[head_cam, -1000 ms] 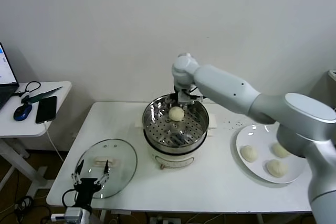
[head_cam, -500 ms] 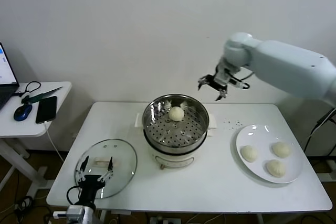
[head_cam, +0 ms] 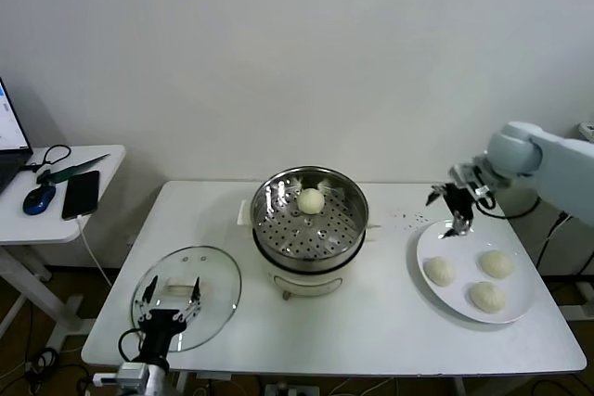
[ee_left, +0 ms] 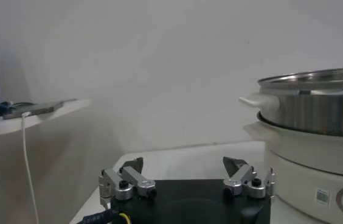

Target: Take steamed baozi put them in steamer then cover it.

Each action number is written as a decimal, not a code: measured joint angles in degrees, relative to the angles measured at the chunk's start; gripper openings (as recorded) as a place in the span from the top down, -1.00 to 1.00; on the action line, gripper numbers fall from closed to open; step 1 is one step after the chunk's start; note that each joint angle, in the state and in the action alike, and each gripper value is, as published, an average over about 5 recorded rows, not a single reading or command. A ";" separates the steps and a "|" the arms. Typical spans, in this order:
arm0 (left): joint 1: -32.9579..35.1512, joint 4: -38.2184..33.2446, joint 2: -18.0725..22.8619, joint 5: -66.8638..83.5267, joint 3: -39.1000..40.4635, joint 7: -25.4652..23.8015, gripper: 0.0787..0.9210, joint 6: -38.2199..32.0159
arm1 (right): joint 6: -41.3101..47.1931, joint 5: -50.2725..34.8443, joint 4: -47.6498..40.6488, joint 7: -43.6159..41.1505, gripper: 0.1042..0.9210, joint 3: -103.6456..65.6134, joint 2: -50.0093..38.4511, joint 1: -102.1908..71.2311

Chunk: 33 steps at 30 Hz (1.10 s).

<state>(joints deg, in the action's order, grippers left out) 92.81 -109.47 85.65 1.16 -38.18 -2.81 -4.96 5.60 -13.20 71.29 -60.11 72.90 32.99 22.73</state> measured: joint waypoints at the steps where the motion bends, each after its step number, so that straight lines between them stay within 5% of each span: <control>1: -0.01 0.01 0.00 0.00 -0.04 0.00 -0.77 0.07 | 0.33 0.34 -0.45 -0.05 -0.76 -1.17 -0.15 -1.64; 33: 0.49 0.39 0.30 -1.33 -0.10 0.15 -0.77 -0.16 | 1.62 6.13 -12.48 -0.88 -0.67 -17.56 5.85 -20.53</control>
<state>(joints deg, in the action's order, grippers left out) 93.30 -109.08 85.96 -0.17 -38.28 -2.66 -5.12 7.22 -7.07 58.81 -60.99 55.34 38.84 2.20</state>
